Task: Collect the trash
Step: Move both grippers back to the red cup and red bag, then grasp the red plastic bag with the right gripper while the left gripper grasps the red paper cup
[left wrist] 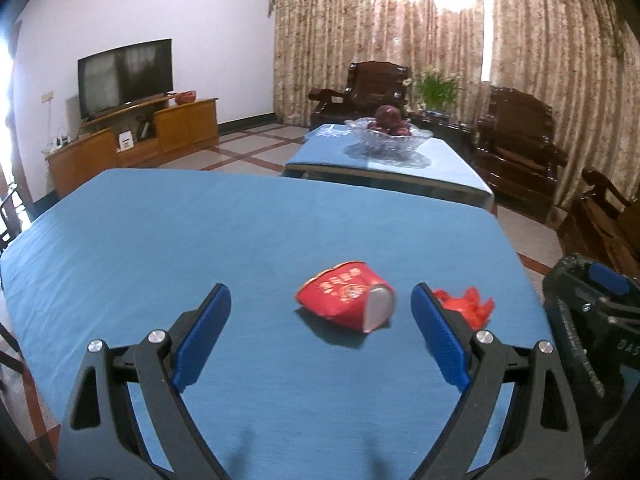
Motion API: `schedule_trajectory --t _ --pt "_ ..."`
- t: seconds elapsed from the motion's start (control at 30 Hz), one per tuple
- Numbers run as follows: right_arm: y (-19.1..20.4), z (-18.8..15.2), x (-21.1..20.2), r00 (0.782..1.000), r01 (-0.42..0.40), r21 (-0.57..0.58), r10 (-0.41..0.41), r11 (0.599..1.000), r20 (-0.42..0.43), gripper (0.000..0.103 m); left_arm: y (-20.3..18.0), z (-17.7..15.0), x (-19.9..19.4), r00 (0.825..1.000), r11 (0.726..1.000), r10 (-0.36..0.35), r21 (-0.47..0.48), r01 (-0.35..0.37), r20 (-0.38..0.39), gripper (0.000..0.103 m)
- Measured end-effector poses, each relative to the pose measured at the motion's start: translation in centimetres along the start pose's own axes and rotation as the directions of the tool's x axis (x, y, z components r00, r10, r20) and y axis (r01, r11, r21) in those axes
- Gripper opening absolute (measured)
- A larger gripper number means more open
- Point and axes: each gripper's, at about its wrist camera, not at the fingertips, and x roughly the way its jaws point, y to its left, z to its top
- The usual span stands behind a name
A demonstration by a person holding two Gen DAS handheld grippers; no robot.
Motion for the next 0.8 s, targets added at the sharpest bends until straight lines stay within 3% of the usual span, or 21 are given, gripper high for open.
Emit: schedule_trajectory --t 0.27,0.63,0.73,0.8 --pt "2.3 -1.3 4.7 0.998 0.005 -0.018 -0.006 1.000 -0.061 0.097 2.3 -0.6 1.5 0.999 0.999 0.035 -0.021 -0.035 -0.023 0.089" --pt "3.5 -2.3 8.2 0.992 0.046 -0.037 -0.050 0.998 -0.117 0.096 3.1 -2.0 3.9 0.997 0.999 0.037 -0.031 -0.039 -0.064 0.089" --pt "3.7 -2.3 8.9 0.988 0.027 -0.047 -0.034 0.999 -0.151 0.091 3.3 -2.2 4.3 0.997 0.999 0.036 -0.037 -0.039 -0.068 0.089" --pt "4.0 -2.5 9.2 0.985 0.002 -0.054 -0.012 0.999 -0.174 0.081 3.2 -2.2 4.6 0.997 0.999 0.031 -0.039 -0.034 -0.072 0.089"
